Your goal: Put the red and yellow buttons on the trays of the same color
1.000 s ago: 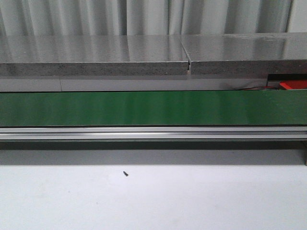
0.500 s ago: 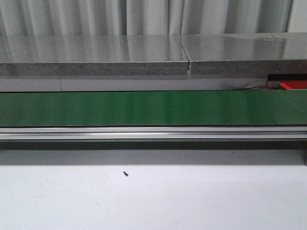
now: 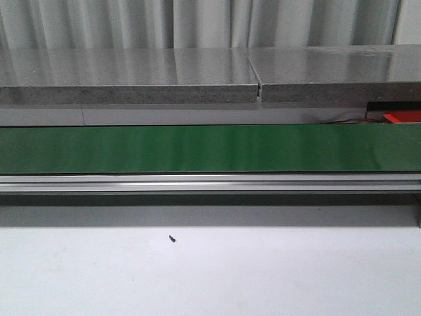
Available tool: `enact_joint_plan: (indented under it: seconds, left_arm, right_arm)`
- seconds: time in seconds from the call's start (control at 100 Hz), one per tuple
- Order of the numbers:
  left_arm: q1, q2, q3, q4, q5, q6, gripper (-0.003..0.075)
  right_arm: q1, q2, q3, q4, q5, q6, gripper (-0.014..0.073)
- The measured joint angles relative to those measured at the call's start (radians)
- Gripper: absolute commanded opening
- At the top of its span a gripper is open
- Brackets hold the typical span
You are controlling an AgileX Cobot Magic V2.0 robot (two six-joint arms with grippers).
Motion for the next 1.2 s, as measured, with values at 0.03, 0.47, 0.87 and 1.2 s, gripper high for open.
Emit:
enact_joint_plan:
  seconds: [0.03,0.47,0.87,1.2]
  left_arm:
    - [0.014,0.016,-0.006,0.01,-0.005,-0.014,-0.0018]
    - [0.314,0.305,-0.124,0.024,0.04,-0.051,0.0363]
    - [0.517,0.578,-0.217,-0.003,0.155,-0.081,0.0493]
    - [0.675,0.806,-0.357,-0.067,0.263,-0.081,0.0493]
  right_arm:
    - [0.0,0.0,0.0,0.0,0.0,0.0,-0.0067]
    - [0.0,0.0,0.0,0.0,0.0,0.0,-0.0067]
    - [0.0,0.0,0.0,0.0,0.0,0.0,-0.0067]
    - [0.0,0.0,0.0,0.0,0.0,0.0,-0.0067]
